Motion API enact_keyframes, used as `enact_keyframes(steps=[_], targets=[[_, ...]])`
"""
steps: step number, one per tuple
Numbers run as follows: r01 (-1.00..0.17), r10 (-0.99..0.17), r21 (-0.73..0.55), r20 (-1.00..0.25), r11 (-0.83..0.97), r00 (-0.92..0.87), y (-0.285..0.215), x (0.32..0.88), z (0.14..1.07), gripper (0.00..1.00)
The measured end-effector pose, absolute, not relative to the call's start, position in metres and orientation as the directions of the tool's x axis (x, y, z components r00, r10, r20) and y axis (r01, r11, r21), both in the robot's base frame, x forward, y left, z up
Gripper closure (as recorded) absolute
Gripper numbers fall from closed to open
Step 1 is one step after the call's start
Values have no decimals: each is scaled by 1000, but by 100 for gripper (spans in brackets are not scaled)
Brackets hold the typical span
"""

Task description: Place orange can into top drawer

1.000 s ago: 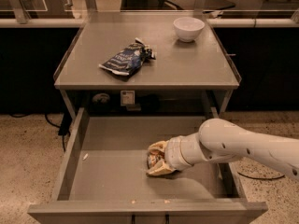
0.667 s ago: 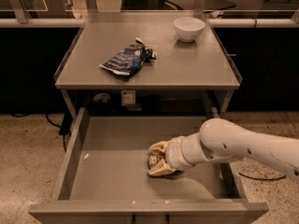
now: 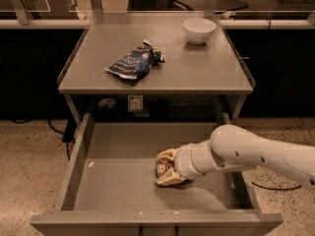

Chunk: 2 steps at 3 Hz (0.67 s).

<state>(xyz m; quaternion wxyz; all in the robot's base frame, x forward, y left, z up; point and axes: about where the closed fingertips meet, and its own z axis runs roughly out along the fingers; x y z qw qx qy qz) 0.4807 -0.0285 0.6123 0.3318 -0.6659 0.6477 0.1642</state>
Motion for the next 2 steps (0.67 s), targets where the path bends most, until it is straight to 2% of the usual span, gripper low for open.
enact_keyframes(steps=[2], targets=[[-972,-754,-229,-649,59,107,-28,481,612,11]])
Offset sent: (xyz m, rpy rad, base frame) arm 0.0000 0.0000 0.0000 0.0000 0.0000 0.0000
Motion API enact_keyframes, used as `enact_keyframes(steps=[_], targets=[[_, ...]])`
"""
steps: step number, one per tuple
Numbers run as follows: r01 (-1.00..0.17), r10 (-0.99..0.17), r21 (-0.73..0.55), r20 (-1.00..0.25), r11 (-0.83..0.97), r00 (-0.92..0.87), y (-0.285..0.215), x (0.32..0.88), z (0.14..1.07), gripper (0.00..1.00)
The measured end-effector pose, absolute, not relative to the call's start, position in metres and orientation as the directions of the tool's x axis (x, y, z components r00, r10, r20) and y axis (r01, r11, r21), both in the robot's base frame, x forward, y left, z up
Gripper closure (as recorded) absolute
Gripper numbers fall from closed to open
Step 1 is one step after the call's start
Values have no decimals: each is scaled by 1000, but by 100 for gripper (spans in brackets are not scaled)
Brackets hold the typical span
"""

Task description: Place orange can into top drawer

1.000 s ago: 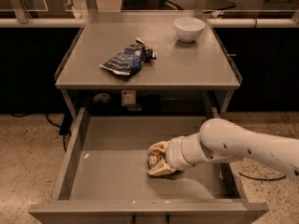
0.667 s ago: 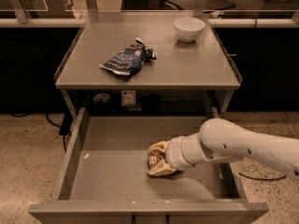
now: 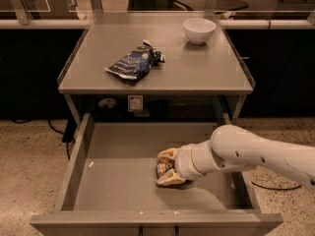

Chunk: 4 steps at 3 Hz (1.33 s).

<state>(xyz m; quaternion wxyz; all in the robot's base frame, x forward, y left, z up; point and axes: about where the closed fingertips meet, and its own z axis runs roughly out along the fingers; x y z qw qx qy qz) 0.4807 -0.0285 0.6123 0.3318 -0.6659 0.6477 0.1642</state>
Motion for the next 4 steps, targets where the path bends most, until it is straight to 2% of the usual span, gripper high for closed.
enact_keyframes(steps=[1,4], targets=[[-972,-754,-229,-649,59,107,-28,481,612,0],[-968,-778,-248,-616,42,124,-32,496,623,0]])
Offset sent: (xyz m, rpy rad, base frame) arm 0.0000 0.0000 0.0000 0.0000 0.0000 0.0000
